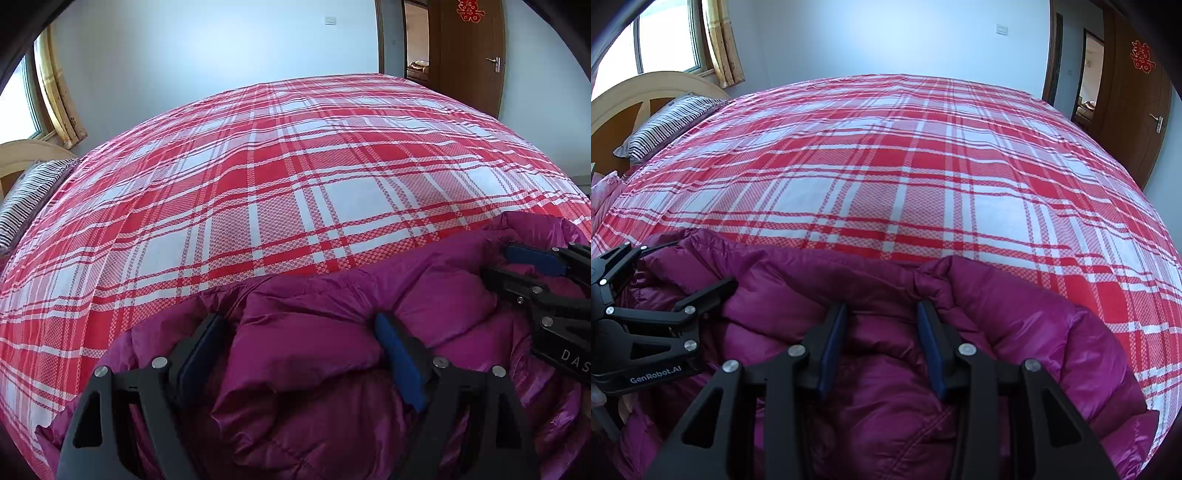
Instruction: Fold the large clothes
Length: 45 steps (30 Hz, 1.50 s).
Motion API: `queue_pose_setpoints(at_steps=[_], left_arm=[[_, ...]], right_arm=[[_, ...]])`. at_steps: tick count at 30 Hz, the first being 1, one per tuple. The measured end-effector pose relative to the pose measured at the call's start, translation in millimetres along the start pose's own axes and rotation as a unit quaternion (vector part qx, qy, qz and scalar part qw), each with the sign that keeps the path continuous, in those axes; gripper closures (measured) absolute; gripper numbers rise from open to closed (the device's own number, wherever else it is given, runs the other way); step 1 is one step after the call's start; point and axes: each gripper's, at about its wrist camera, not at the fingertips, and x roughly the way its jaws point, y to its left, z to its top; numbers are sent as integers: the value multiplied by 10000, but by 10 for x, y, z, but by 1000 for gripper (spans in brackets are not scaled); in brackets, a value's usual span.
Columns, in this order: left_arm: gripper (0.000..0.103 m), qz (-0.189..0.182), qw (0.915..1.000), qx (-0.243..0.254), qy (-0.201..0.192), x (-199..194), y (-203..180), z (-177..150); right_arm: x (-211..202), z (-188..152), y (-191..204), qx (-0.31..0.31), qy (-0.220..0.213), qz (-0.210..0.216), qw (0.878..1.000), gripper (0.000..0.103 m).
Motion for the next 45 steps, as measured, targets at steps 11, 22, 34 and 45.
queue_pose_setpoints(at_steps=[11,22,34,45], left_arm=[[16,66,10000,32,0,2,-21,-6],[8,-57,9938,-728,-844,-1013,400,14],[8,-471,9948,-849,-321,-2791,958,-2419],[8,-822,9921,-924,217,-2966,495,-3617]], right_arm=[[5,0,0,3,-7,4,10000,60],[-562,-53,-106,4,-275,219,9994,31],[-2285,-2065,-861,918,548,726,9916,22],[-2871,-3481,-743,1636,816,699,9806,22]])
